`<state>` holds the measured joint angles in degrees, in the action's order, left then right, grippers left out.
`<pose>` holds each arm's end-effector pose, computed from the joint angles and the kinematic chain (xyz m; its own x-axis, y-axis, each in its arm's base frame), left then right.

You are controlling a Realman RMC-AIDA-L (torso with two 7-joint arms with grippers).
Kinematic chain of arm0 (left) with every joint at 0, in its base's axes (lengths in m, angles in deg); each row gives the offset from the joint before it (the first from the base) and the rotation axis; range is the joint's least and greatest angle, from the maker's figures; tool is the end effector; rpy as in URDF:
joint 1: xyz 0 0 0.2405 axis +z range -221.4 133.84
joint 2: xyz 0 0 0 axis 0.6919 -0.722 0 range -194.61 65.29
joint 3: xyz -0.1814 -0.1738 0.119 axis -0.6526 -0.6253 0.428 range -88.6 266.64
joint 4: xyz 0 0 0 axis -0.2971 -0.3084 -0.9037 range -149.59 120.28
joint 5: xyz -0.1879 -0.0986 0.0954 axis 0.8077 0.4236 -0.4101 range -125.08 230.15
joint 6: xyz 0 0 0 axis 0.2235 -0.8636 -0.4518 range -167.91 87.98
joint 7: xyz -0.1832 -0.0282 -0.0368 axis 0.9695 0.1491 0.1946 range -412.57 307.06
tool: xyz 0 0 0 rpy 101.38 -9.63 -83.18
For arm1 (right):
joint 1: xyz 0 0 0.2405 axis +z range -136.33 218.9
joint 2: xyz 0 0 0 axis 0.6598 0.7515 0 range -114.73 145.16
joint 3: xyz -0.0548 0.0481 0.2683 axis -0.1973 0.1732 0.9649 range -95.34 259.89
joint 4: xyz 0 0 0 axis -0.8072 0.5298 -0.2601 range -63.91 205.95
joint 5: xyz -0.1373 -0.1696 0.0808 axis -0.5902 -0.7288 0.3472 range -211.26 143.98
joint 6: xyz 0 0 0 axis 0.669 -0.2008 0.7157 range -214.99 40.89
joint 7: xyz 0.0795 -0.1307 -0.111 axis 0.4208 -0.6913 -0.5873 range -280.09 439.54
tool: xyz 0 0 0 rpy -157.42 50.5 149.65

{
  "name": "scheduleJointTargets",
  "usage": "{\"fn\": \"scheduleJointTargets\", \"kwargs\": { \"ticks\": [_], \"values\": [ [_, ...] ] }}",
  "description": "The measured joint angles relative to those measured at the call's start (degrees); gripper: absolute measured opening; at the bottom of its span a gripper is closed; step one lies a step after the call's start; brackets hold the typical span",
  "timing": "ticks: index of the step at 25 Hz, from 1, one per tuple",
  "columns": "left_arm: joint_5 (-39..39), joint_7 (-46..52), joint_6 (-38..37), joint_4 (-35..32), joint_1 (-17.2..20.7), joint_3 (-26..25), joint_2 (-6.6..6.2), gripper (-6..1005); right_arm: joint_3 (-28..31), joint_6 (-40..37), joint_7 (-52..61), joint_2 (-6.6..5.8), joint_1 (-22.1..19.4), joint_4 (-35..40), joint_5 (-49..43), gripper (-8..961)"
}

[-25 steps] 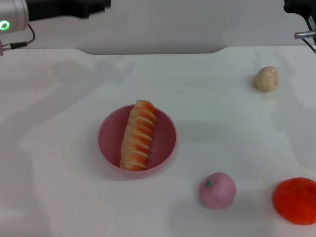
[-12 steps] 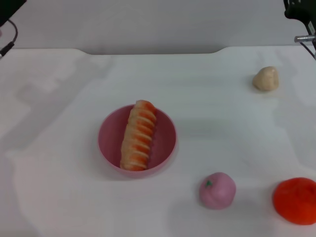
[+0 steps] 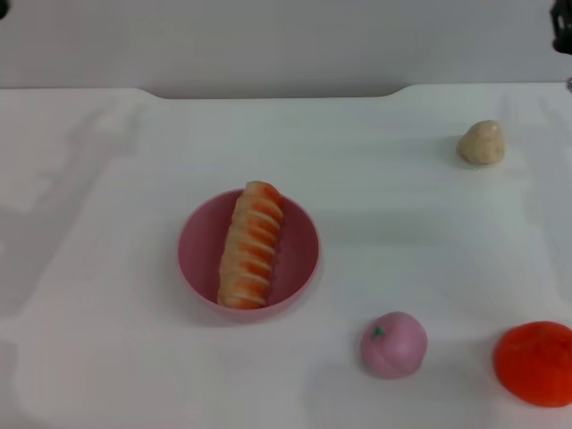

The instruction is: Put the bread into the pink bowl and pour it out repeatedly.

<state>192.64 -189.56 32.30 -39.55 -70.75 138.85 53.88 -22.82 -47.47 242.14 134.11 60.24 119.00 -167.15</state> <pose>-0.2891 0.4429 0.0725 0.4762 -0.2962 0.8279 0.7500 -0.3547 -0.5583 0.2744 0.4619 0.0105 0.6815 0.1098 -0.7235 -0.7299 0.0309 -0.6828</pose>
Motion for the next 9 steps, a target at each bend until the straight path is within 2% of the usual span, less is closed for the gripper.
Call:
{"fn": "scheduleJointTargets", "kwargs": {
  "ticks": [4,9],
  "values": [
    [4.6,-2.5,0.0,2.6,1.3,-0.1,-0.07,452,0.9,2.3,0.0,0.12,0.0,-2.2,0.7,494],
    [6.2,-5.2,-0.2,3.6,2.4,-0.9,0.00,452,1.0,5.2,0.0,0.09,0.7,-4.8,3.1,494]
  ]
}}
